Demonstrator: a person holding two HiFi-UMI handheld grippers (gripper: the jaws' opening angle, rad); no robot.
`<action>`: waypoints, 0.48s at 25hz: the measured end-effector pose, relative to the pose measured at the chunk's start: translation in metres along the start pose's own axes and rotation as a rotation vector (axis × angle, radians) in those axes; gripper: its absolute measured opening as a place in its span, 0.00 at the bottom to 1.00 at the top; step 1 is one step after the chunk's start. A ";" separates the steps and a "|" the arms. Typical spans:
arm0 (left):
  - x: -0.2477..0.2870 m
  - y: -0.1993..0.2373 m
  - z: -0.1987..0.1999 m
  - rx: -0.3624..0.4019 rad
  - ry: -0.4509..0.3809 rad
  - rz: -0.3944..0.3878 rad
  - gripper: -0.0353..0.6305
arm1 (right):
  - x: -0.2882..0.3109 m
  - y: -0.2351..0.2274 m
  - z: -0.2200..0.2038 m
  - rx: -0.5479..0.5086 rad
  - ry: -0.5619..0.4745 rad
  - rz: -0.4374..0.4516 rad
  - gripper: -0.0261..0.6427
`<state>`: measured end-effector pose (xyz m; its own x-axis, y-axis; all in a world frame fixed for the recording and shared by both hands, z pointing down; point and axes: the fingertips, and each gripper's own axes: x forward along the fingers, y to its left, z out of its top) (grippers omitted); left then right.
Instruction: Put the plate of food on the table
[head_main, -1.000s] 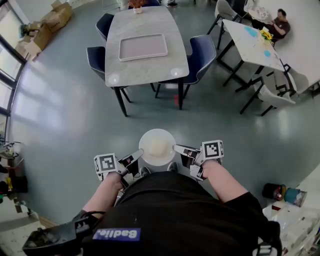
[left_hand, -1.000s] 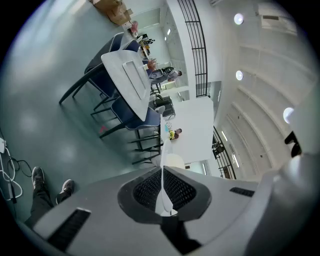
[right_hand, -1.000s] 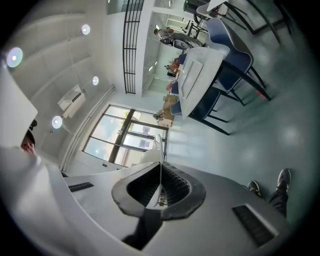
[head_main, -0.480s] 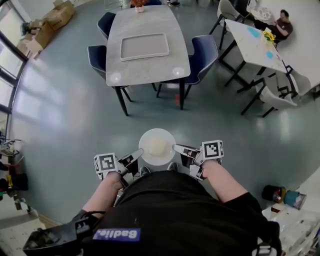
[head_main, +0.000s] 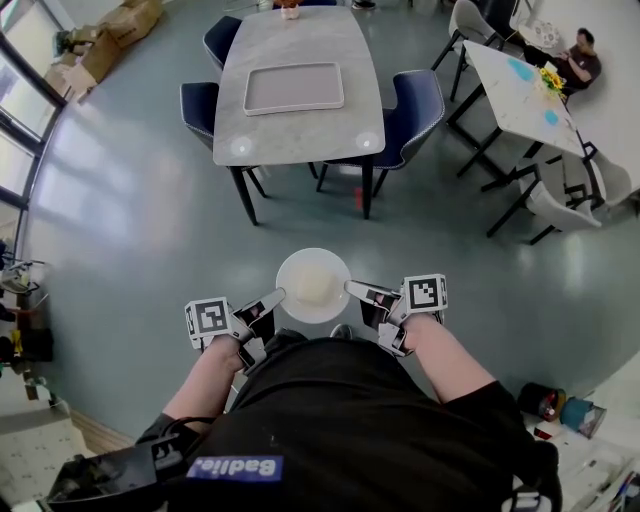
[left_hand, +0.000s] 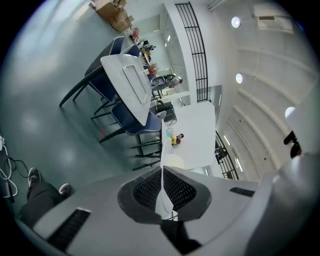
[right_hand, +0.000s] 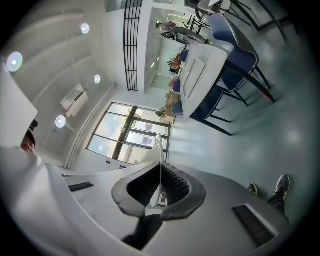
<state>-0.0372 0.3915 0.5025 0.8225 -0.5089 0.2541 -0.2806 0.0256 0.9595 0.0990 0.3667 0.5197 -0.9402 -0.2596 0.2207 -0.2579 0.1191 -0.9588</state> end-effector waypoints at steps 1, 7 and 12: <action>0.004 0.000 0.001 0.003 -0.006 -0.002 0.08 | -0.001 -0.002 0.003 0.003 0.002 -0.001 0.07; 0.013 0.001 0.011 0.004 -0.025 -0.001 0.08 | 0.005 0.001 0.019 0.025 0.018 0.022 0.07; 0.016 0.006 0.032 -0.016 -0.028 -0.013 0.08 | 0.020 -0.006 0.036 0.004 0.019 0.014 0.07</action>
<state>-0.0412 0.3556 0.5085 0.8118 -0.5330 0.2386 -0.2621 0.0326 0.9645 0.0896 0.3259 0.5230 -0.9477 -0.2400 0.2104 -0.2438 0.1191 -0.9625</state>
